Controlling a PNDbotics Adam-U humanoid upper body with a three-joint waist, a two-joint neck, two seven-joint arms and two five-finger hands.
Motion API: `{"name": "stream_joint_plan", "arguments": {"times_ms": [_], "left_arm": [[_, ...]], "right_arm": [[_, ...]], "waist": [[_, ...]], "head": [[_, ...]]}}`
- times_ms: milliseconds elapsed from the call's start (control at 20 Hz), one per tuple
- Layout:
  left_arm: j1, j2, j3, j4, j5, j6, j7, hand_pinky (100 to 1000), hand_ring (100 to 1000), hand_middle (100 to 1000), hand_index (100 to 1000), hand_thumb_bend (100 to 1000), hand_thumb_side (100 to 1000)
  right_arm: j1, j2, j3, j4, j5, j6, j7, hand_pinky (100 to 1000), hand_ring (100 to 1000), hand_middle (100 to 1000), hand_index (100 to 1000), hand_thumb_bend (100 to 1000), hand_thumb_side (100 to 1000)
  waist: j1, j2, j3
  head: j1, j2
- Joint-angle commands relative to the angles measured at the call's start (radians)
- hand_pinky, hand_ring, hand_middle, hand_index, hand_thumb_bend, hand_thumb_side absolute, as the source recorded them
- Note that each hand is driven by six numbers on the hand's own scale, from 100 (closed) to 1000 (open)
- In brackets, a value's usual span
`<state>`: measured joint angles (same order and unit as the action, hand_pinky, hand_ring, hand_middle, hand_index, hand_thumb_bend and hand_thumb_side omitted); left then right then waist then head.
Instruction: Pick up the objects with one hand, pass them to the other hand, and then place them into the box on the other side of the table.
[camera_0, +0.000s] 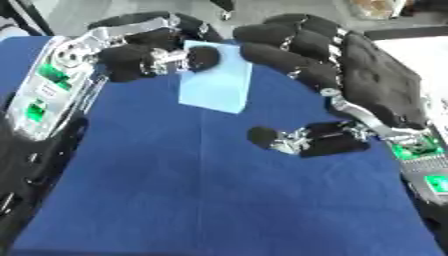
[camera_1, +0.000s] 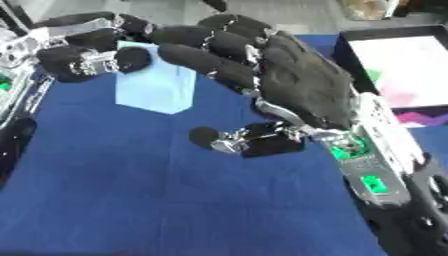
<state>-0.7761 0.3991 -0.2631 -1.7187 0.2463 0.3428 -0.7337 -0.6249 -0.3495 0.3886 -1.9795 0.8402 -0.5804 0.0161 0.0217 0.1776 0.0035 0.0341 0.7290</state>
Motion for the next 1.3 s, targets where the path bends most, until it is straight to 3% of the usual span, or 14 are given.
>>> {"name": "stream_joint_plan", "arguments": {"times_ms": [50,600,800,1000,1300], "left_arm": [[-0.026,-0.004,0.014,-0.02,0.007,0.003,0.012,702,480,414,679,179,506],[-0.029,-0.037,0.007,-0.049,0.02,0.007,0.057,701,475,407,673,174,505],[-0.032,-0.047,0.003,-0.053,0.016,0.006,0.074,701,475,406,672,168,501],[-0.034,-0.055,-0.002,-0.053,0.012,0.006,0.085,701,475,406,672,163,499],[-0.033,-0.057,-0.017,-0.055,-0.002,0.006,0.092,703,482,414,681,169,498]], "right_arm": [[-0.015,0.0,-0.008,-0.021,-0.005,0.014,-0.012,828,821,894,1000,410,201],[-0.015,0.007,-0.004,-0.021,0.011,0.065,-0.049,788,781,854,1000,387,184],[-0.014,0.009,-0.006,-0.021,0.021,0.092,-0.07,728,724,810,994,352,146],[-0.015,0.011,-0.006,-0.021,0.031,0.129,-0.107,661,657,744,984,325,100],[-0.015,0.01,-0.002,-0.021,0.047,0.168,-0.151,583,571,607,967,233,100]], "waist": [[-0.002,-0.017,0.001],[-0.004,-0.018,0.001],[-0.004,-0.019,0.0],[-0.003,-0.02,-0.002],[-0.001,-0.02,-0.004]], "head": [[0.001,0.001],[-0.006,-0.001],[-0.007,-0.002],[-0.008,-0.003],[-0.008,-0.006]]}}
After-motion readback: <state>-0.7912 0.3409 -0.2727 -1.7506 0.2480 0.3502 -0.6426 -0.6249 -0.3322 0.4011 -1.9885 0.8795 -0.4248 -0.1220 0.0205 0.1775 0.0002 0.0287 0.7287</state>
